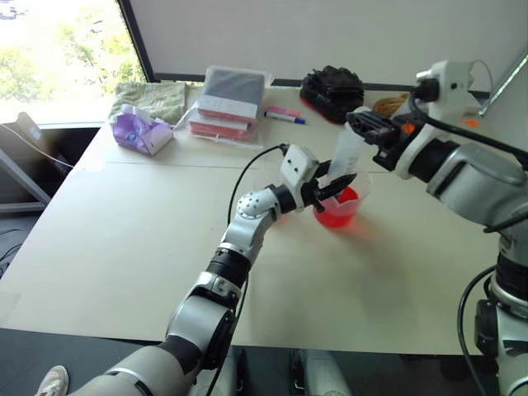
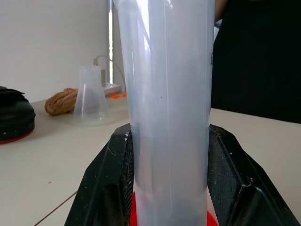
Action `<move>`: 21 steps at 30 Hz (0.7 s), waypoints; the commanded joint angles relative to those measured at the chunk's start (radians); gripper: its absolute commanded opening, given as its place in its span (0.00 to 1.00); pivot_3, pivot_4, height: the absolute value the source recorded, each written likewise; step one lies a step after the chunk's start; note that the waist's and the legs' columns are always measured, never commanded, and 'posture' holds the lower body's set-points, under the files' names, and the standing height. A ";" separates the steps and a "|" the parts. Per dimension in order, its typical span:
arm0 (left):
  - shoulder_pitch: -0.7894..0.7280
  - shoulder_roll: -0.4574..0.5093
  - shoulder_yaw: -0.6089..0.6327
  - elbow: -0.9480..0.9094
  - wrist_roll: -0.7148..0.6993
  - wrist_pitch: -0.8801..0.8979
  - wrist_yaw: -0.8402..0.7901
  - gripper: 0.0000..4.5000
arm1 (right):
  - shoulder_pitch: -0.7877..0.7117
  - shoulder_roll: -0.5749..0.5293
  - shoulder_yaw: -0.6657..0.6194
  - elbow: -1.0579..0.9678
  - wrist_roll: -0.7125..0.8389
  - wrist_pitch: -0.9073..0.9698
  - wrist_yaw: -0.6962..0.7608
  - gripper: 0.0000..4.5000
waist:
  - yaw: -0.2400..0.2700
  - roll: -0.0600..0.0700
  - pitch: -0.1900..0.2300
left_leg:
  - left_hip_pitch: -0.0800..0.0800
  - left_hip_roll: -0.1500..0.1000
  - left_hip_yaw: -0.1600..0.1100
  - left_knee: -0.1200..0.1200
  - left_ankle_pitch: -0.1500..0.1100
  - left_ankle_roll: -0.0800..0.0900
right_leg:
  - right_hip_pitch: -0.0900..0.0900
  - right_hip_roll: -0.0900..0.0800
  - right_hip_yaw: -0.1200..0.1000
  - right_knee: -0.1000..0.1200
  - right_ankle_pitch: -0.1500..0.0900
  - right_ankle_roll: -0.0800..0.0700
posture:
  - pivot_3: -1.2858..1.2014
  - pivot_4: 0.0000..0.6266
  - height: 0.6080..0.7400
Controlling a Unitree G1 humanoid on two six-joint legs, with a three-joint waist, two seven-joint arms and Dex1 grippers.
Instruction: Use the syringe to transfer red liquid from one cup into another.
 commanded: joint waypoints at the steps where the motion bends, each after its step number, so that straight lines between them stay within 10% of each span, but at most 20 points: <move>1: 0.028 -0.043 -0.097 -0.014 0.025 0.011 -0.064 0.35 | -0.083 -0.020 -0.100 -0.008 -0.006 -0.067 0.000 0.01 | 0.000 0.000 0.000 | 0.000 0.000 0.000 0.000 0.000 0.000 | 0.000 0.000 0.000 0.000 0.000 0.000 | 0.52 0.24 1.00; 21: 0.027 -0.043 -0.098 -0.020 0.025 0.021 -0.062 0.35 | -0.086 -0.028 -0.113 0.005 0.001 -0.070 0.007 0.01 | 0.001 0.000 0.000 | 0.000 0.000 0.000 0.000 0.000 0.000 | 0.000 0.000 0.000 0.000 0.000 0.000 | 0.52 0.24 1.00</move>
